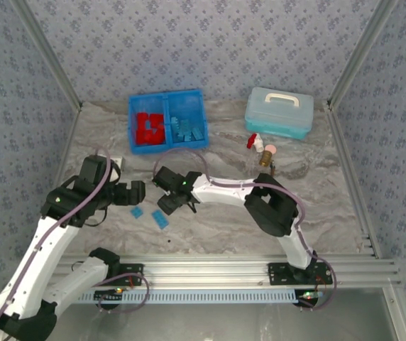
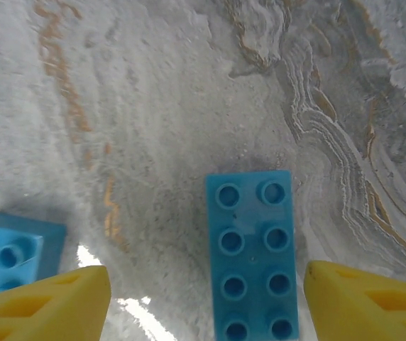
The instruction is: Sort the legos into containers by color
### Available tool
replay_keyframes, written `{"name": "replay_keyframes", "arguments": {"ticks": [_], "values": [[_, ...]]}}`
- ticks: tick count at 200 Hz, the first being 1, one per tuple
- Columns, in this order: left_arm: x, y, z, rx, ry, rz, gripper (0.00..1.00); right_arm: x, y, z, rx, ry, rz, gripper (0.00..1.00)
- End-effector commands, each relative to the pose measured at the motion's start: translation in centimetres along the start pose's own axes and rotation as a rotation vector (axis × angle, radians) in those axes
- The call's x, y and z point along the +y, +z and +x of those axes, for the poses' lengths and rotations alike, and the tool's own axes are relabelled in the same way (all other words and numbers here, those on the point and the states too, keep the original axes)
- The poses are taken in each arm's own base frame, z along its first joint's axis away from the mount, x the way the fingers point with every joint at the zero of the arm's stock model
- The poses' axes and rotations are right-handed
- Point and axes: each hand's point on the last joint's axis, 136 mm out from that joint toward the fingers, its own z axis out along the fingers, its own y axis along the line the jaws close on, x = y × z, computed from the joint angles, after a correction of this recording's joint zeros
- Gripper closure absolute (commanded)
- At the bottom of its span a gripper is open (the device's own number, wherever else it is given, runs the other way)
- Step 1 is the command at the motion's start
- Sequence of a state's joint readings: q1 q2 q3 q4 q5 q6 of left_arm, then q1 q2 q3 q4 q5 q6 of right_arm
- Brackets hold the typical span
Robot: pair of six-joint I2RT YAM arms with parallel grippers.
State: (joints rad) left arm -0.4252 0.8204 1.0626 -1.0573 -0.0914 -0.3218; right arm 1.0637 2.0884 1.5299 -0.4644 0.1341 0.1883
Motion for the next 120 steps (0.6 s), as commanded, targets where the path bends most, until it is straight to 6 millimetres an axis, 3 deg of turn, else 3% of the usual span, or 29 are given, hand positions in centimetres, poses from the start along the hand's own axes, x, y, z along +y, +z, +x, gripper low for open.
{"name": "replay_keyframes", "arguments": {"ticks": [1,22,51,67,89,120], "values": [[-0.9,-0.1,-0.8,-0.055,0.014,0.062,0.01,-0.5,1.2,0.7,0.037,-0.013,0.023,0.28],[-1.4,-0.1,-0.7,-0.067,0.024,0.090,0.01,-0.5,2.3,1.6,0.066,-0.012,0.024,0.31],[-1.3,-0.1,-0.7,-0.085,0.035,0.091,0.01,-0.4,3.2,2.6,0.092,0.001,0.024,0.54],[-1.1,-0.1,-0.8,-0.097,0.037,0.081,0.01,-0.7,2.7,2.4,0.084,0.003,0.045,0.65],[-1.3,0.0,-0.8,-0.111,0.036,0.099,0.01,-1.1,0.0,0.5,0.019,0.011,0.062,0.72],[-1.9,-0.2,-0.9,-0.180,0.033,0.150,0.01,-2.1,-7.0,-4.3,-0.191,0.054,0.057,0.78]]}}
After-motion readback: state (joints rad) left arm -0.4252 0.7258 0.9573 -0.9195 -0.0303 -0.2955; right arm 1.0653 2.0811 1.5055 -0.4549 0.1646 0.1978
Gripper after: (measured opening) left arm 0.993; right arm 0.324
